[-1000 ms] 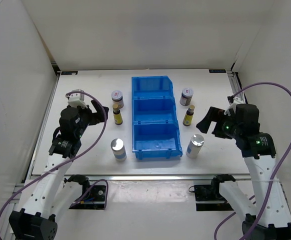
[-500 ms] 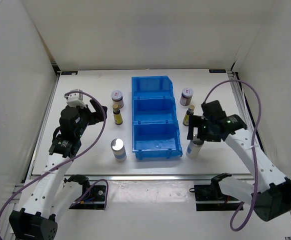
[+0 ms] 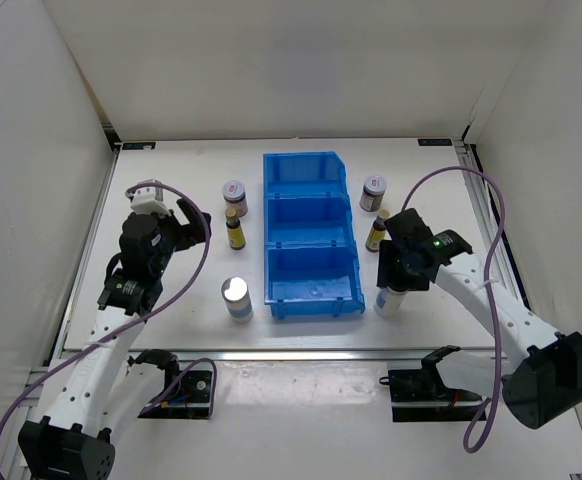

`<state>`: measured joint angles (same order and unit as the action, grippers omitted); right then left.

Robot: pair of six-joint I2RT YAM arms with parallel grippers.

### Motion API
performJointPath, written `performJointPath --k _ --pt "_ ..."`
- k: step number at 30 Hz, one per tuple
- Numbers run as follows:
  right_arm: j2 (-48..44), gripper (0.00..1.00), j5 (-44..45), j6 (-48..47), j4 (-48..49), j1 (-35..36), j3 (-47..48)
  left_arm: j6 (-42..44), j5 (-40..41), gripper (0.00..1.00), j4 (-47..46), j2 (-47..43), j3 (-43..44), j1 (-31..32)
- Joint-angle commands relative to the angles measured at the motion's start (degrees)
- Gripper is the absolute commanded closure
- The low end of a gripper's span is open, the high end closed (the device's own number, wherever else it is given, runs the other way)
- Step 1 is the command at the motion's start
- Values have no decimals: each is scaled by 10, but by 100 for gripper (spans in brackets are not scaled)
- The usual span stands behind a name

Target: Organize the condiment bottles

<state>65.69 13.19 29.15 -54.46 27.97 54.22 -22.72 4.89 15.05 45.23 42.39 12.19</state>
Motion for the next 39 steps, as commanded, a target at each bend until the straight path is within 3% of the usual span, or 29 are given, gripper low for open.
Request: performJointPath --k 1,5,7,10,14,17,24,35,37,39 --pt "-2 47 -6 18 7 2 -3 -6 17 0 6 -8 22 1" --pt "-18 66 1 18 -21 2 31 -11 28 0 11 -8 22 1" --pt "-25 71 7 7 -42 2 63 -11 28 0 11 -8 22 1" --pt "-31 87 7 -21 -83 8 151 -11 34 0 11 -8 22 1" --pt "-14 97 -26 -59 -83 33 277 5 15 0 30 13 45 1" --pt "25 100 -40 -72 -63 72 319 20 -15 0 42 42 66 1" --pt "131 100 -9 -72 3 157 324 20 -21 0 61 77 84 1" --pt "225 100 20 -61 64 162 240 15 -21 0 56 58 68 1" --pt "234 92 20 -61 64 162 240 15 -26 0 56 58 68 1" --pt "241 71 25 -55 64 168 235 15 -32 0 56 58 68 1"
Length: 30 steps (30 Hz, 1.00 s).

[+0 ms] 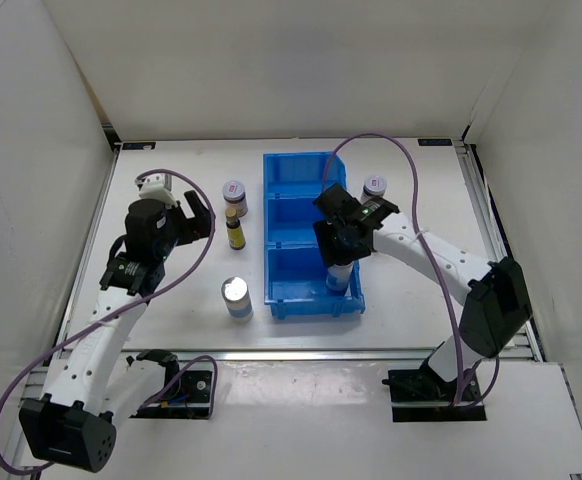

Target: Organize the condiment bottles

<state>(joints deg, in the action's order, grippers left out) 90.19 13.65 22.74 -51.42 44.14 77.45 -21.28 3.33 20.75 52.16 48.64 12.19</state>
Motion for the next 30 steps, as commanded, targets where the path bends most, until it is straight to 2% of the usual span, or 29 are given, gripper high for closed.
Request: performJointPath --k 1,2,4,6,8,11,13,15,17,19,22,25,29,30 --pt "2 68 21 9 39 6 -3 0 -22 0 -1 -18 6 1" --pt "2 64 30 14 39 6 -8 0 -27 0 -1 -24 6 1" --pt "2 23 47 27 33 13 -8 5 -27 0 9 -35 16 1" --pt "-4 0 53 27 22 25 -8 11 -5 0 27 -70 16 6" --pt "-4 0 95 21 8 36 9 5 18 0 46 -103 16 28" --pt "-4 0 157 21 -29 61 49 -1 -15 0 84 -149 43 34" --pt "-17 0 218 27 -50 73 67 -17 -32 0 146 -154 66 34" --pt "-39 0 244 27 -56 88 87 -25 -83 0 178 -154 90 34" --pt "-55 0 251 20 -56 88 92 -44 -118 0 212 -130 95 34" --pt "-77 0 251 5 -56 88 92 -89 -138 0 291 -96 111 34" --pt "-91 0 251 -1 -56 88 85 -115 -184 0 315 -84 91 34" --pt "-118 0 251 -1 -56 88 56 -122 -187 0 326 -84 76 62" --pt "-156 0 251 13 -56 88 19 -117 -193 1 343 -31 70 114" --pt "-162 0 256 19 -56 88 13 -123 -176 1 349 -22 70 144"
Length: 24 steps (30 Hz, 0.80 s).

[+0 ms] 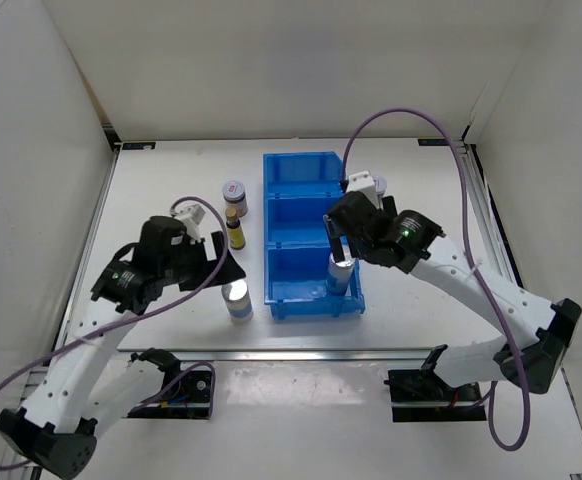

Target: Organize the condiment bottles

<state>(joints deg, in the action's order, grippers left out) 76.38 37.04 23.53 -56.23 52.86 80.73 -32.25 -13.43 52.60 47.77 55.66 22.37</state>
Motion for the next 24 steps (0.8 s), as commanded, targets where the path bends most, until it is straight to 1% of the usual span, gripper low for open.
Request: performJointPath --k 1,4,5,9,11,16,18,20,21,22,24 --pt "-29 0 23 11 -8 0 -26 -13 30 1 36 29 0 56" --pt "-42 0 23 11 -8 0 -36 -27 102 1 49 41 -5 93" --pt "-42 0 23 11 -8 0 -36 -36 110 1 49 41 -6 98" --pt "-47 0 17 6 -8 0 -42 -65 135 0 54 91 -12 119" --pt "-47 0 17 0 -8 0 -42 -82 172 0 54 114 -12 137" --pt "-53 0 17 0 -8 0 -47 -87 198 0 49 154 -12 157" --pt "-53 0 9 5 -8 0 -53 -87 204 7 43 165 -6 167" --pt "-53 0 1 12 -8 0 -59 -87 212 16 43 172 2 173" --pt "-53 0 1 12 -8 0 -59 -87 212 29 43 172 8 174" --pt "-53 0 -6 20 -14 0 -59 -87 212 35 43 172 14 174" --pt "-59 0 -6 34 -14 7 -65 -87 219 44 43 167 32 180"
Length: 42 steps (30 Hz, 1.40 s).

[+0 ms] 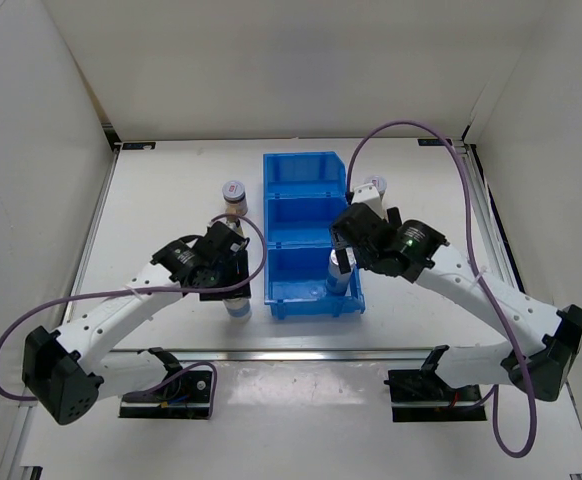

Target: Organize the condiment bottles

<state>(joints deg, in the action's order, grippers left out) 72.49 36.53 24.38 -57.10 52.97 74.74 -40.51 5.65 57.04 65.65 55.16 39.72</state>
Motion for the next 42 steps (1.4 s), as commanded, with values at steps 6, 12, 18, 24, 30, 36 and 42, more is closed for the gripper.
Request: performJointPath --k 6,12,18,24,30,36,42 --pt "-45 0 -7 45 -6 17 -52 16 79 67 85 -9 169 6" --pt "-68 0 13 58 -6 17 -85 31 101 76 134 23 325 6" --pt "-109 0 13 74 1 17 -115 47 69 84 113 72 401 30" --pt "-149 0 53 104 -19 17 -125 47 74 87 68 145 419 94" --pt "-211 0 102 138 -55 12 -113 58 80 87 7 189 405 122" --pt "-251 0 108 137 -66 12 -113 64 96 87 -25 235 367 127" --pt "-250 0 103 132 -71 12 -113 57 112 87 -53 263 311 127"
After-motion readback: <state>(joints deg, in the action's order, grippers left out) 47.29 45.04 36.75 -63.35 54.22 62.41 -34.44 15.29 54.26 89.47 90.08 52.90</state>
